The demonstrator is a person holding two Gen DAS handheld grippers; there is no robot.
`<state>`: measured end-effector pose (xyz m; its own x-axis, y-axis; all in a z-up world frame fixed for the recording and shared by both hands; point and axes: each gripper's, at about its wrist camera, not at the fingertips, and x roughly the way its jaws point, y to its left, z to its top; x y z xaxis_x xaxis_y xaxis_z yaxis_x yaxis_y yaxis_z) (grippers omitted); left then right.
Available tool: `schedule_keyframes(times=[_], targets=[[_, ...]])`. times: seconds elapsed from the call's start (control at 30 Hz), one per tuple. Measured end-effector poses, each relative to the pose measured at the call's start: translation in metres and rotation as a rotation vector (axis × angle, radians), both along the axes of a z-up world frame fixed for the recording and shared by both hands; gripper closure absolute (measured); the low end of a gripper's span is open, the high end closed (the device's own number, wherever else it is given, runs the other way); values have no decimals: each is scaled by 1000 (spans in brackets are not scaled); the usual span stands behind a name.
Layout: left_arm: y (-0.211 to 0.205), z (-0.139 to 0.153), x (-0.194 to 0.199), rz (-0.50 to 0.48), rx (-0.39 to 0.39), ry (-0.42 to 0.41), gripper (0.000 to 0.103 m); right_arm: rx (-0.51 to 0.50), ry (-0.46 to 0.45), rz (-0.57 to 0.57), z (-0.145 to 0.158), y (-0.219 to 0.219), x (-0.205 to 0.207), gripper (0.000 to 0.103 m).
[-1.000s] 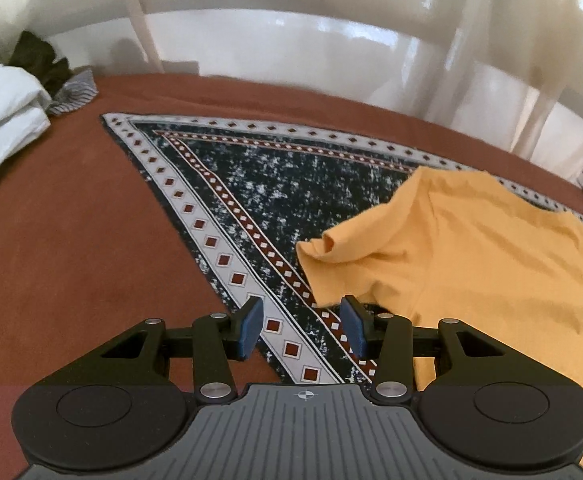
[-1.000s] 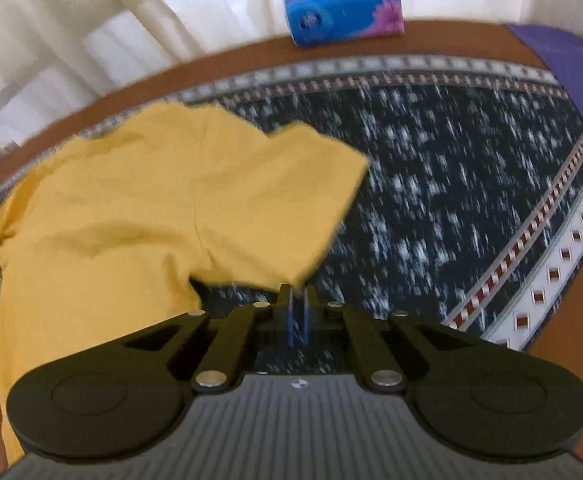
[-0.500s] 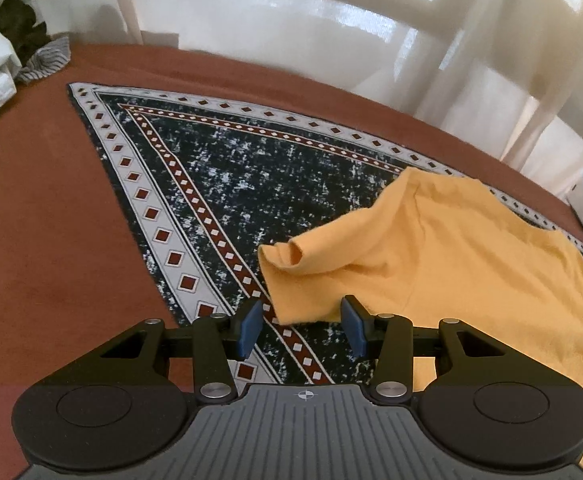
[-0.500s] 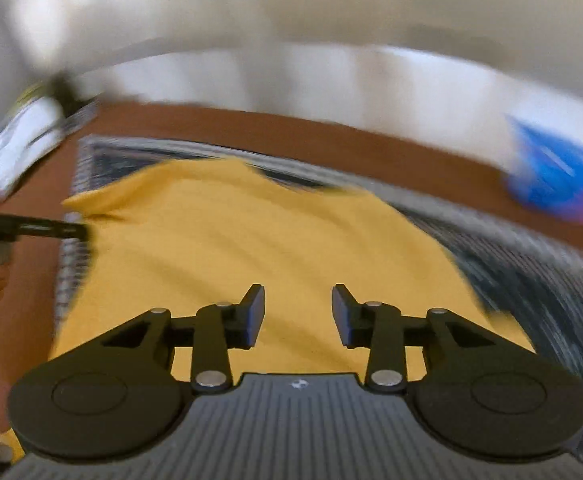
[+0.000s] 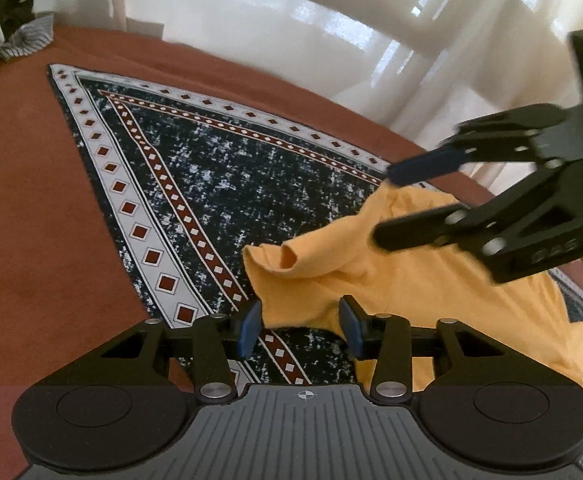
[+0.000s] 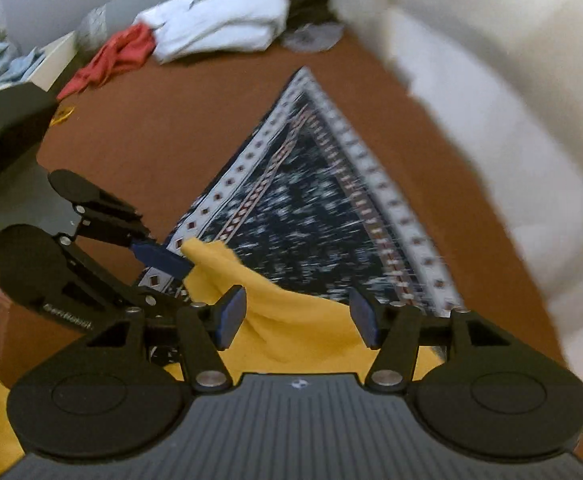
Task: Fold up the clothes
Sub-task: 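Grasp the t-shirt hem with the left gripper while the right gripper grasps nearby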
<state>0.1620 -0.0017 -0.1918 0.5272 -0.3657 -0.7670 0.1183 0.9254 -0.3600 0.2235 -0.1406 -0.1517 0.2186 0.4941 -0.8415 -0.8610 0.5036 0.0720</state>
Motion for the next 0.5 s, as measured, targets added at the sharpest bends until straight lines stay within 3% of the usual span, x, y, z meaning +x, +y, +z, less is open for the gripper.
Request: schedule_keyframes(times=[0.13,0.23,0.27,0.33,0.5], targets=[[5,-6,1,6,-16,1,62,-22,45,87,-16,16,4,41],[11,-9,2,14,-27,-2,89,-4,72,89,-19,19,10,43],[13,-9,2,18,-32,-6,90,3,88,90,-19,21,13,57],[16,-6,1,25,-39,-25,94,-5,147,98,-20,23,19,101],[18,2,-5,-6,-49,-61,96,75,156,43,-1,11,29,101]])
